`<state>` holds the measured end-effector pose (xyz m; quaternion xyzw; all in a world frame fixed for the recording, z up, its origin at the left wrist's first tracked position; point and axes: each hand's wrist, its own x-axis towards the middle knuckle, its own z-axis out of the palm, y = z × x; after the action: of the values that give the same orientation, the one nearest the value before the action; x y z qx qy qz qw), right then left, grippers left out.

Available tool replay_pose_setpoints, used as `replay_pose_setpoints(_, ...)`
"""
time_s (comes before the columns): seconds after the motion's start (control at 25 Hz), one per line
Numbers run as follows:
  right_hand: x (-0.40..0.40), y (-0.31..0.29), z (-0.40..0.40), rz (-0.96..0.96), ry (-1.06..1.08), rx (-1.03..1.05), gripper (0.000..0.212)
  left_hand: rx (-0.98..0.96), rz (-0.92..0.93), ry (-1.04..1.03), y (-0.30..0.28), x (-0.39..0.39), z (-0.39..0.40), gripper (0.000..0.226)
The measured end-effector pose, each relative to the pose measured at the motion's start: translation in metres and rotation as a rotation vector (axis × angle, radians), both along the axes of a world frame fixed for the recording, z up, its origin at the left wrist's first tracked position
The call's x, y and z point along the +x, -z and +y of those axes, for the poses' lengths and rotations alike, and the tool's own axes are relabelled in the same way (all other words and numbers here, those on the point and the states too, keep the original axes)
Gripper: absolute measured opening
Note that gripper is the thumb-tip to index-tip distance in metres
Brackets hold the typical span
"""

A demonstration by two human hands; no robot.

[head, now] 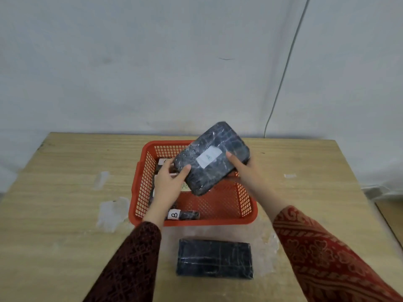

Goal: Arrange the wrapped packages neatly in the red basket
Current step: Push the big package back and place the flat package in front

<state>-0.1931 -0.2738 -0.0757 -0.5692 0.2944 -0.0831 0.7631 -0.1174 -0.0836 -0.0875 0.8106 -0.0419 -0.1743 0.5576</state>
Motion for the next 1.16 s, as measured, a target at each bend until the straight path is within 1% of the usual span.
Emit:
replay_pose_setpoints(0.04,-0.002,0.013,0.011,0.030,0.050,0.038,0.049,-0.042,0.082,-0.086,0.012,-0.007,-0.002,0.050)
replay_pose_setpoints(0.08,-0.004,0.024,0.020,0.076,0.088,-0.021,0.048,-0.065,0.140,-0.150,0.022,-0.010,-0.005,0.048)
replay_pose_setpoints(0.16,-0.004,0.039,0.025,0.194,0.098,-0.386,0.053,-0.013,0.174,-0.190,0.037,-0.006,-0.011,0.044)
replay_pose_setpoints(0.2,-0.002,0.042,0.023,0.226,0.085,-0.552,0.057,0.031,0.162,-0.181,0.042,-0.001,-0.013,0.043)
replay_pose_setpoints(0.24,0.001,0.042,0.019,0.238,0.068,-0.648,0.062,0.071,0.139,-0.165,0.045,0.005,-0.016,0.043)
replay_pose_setpoints(0.32,0.008,0.043,0.009,0.284,-0.010,-0.730,0.071,0.135,0.086,-0.128,0.050,0.018,-0.023,0.041)
replay_pose_setpoints(0.4,0.014,0.049,0.004,0.361,-0.125,-0.817,0.076,0.197,0.017,-0.083,0.055,0.031,-0.030,0.038)
replay_pose_setpoints(0.48,0.018,0.059,0.009,0.432,-0.203,-0.949,0.083,0.271,-0.031,-0.030,0.062,0.042,-0.036,0.041)
replay_pose_setpoints(0.56,0.020,0.067,0.015,0.470,-0.222,-1.064,0.081,0.334,-0.058,-0.004,0.068,0.049,-0.041,0.048)
replay_pose_setpoints(0.64,0.017,0.075,0.022,0.487,-0.267,-1.180,0.071,0.374,-0.106,0.021,0.071,0.052,-0.045,0.043)
replay_pose_setpoints(0.76,0.013,0.083,0.023,0.508,-0.355,-1.245,0.060,0.413,-0.129,0.052,0.076,0.058,-0.053,0.036)
replay_pose_setpoints(0.88,0.013,0.088,0.022,0.471,-0.415,-1.349,0.054,0.466,-0.082,0.067,0.079,0.066,-0.059,0.042)
replay_pose_setpoints(1.0,0.011,0.090,0.026,0.466,-0.444,-1.404,0.048,0.493,-0.069,0.078,0.077,0.067,-0.063,0.042)
replay_pose_setpoints(1.08,0.009,0.088,0.027,0.492,-0.507,-1.429,0.051,0.472,-0.084,0.063,0.072,0.064,-0.064,0.042)
replay_pose_setpoints(1.16,0.009,0.084,0.025,0.502,-0.584,-1.378,0.057,0.421,-0.103,0.058,0.064,0.055,-0.060,0.043)
